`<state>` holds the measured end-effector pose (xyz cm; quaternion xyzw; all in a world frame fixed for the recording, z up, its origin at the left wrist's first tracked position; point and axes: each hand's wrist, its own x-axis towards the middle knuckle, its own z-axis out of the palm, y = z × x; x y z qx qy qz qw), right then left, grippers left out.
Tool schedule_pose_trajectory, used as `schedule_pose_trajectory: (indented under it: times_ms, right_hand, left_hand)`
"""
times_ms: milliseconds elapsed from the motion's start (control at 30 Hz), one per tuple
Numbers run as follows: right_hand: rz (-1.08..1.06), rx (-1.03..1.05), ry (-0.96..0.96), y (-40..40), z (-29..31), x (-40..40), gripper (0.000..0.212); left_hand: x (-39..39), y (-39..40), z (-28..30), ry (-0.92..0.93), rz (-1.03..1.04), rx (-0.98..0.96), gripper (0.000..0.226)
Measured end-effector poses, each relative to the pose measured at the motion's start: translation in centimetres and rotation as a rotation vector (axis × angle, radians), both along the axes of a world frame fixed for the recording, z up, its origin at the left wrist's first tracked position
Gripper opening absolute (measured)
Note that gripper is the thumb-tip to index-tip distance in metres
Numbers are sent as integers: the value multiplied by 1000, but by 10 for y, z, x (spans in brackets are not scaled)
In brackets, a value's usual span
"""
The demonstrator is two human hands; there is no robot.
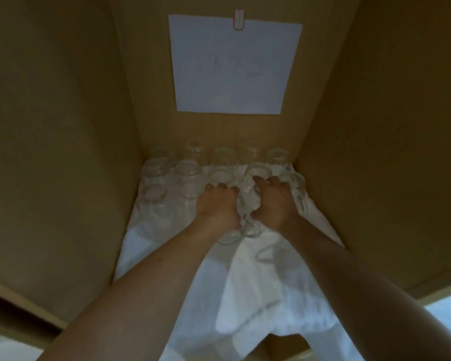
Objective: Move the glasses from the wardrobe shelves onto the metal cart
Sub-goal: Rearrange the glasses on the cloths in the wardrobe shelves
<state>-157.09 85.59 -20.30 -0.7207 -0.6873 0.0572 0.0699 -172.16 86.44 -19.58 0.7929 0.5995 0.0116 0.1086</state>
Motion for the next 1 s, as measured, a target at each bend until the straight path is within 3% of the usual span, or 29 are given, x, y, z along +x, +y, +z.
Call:
schedule_pose_trajectory:
  times_ms: [267,467,700,1000]
  right_hand:
    - [-54,-57,-54,1,11,-10,105]
    - [-105,-51,40,-19,19,-8,113]
    - [-140,18,48,-67,14,6,102]
    - [-74,30,47,-123,18,6,92]
  left_hand:
    - [-1,3,-12,-48,-30,64,73]
    - [-5,-5,-9,-55,-54,76,66]
    - [-4,-28,-7,33,-83,258,70]
    - [-10,-86,1,-80,-112,362,66]
